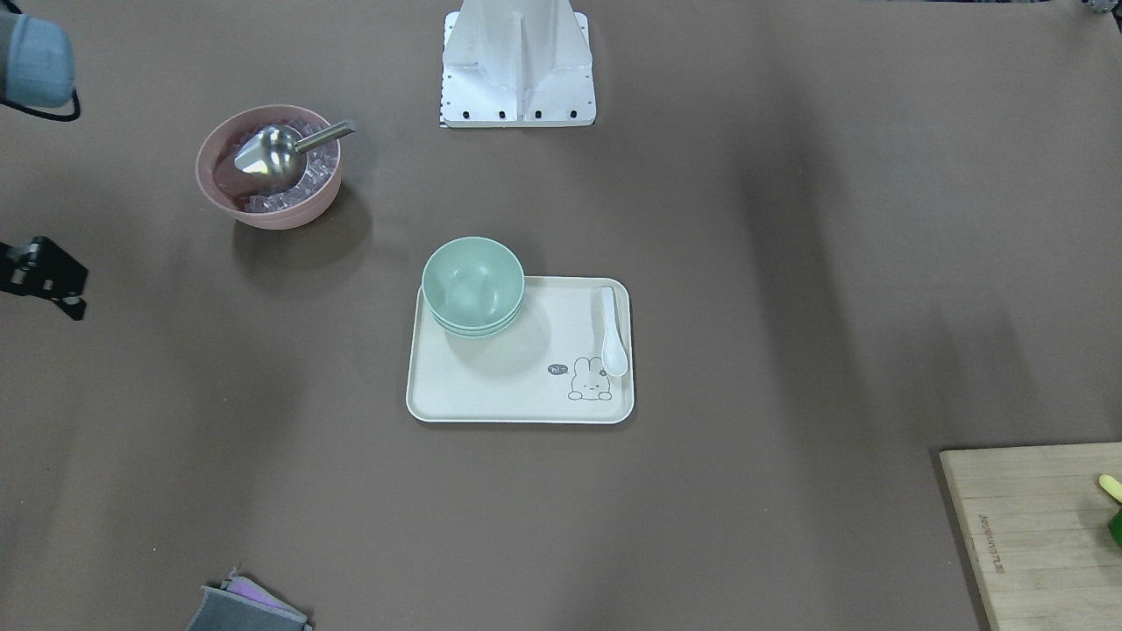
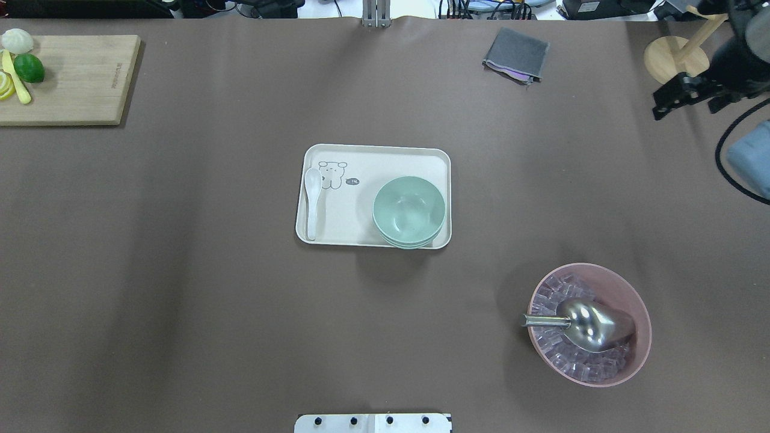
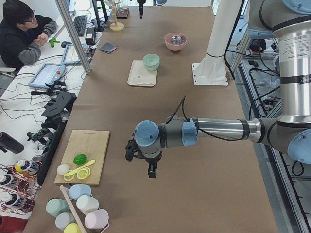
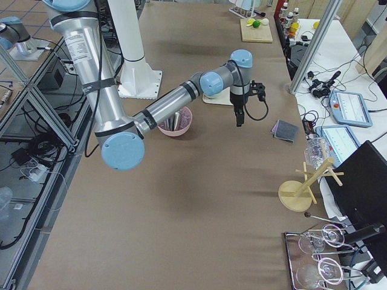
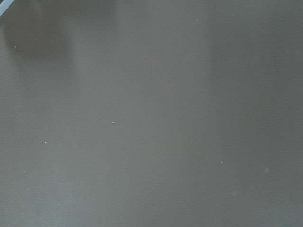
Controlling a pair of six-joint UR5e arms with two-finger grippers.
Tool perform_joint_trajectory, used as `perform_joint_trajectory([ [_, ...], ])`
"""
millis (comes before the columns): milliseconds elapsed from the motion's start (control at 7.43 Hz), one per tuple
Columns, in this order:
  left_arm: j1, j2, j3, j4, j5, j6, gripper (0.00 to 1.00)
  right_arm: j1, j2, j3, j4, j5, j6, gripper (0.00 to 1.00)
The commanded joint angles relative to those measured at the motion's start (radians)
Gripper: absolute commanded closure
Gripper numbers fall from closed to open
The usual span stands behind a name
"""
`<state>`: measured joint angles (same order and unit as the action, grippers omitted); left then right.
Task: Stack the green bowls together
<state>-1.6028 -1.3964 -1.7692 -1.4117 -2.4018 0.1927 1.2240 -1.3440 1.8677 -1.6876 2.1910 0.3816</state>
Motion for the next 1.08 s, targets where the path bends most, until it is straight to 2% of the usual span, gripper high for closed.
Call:
perform_joint_trajectory([
  [0,0.001,-0.001,0.001,0.0,0.003,0.001,0.01,0.147,-0.171,-0.019,0.0,0.016,-0.31,0.0],
  [135,0.001,-0.004,0.001,0.0,0.003,0.001,0.01,0.173,-0.258,-0.024,0.005,0.007,-0.337,0.0],
  [404,0.0,0.004,-0.003,0.0,0.004,0.004,0.01,0.267,-0.331,-0.084,0.009,0.016,-0.333,0.0],
  [538,0.001,0.001,-0.001,0.0,0.018,0.004,0.01,0.27,-0.364,-0.102,0.009,0.016,-0.328,0.0],
  [942,0.0,-0.006,-0.007,-0.038,0.012,0.002,0.01,0.275,-0.386,-0.101,0.009,0.019,-0.328,0.0],
])
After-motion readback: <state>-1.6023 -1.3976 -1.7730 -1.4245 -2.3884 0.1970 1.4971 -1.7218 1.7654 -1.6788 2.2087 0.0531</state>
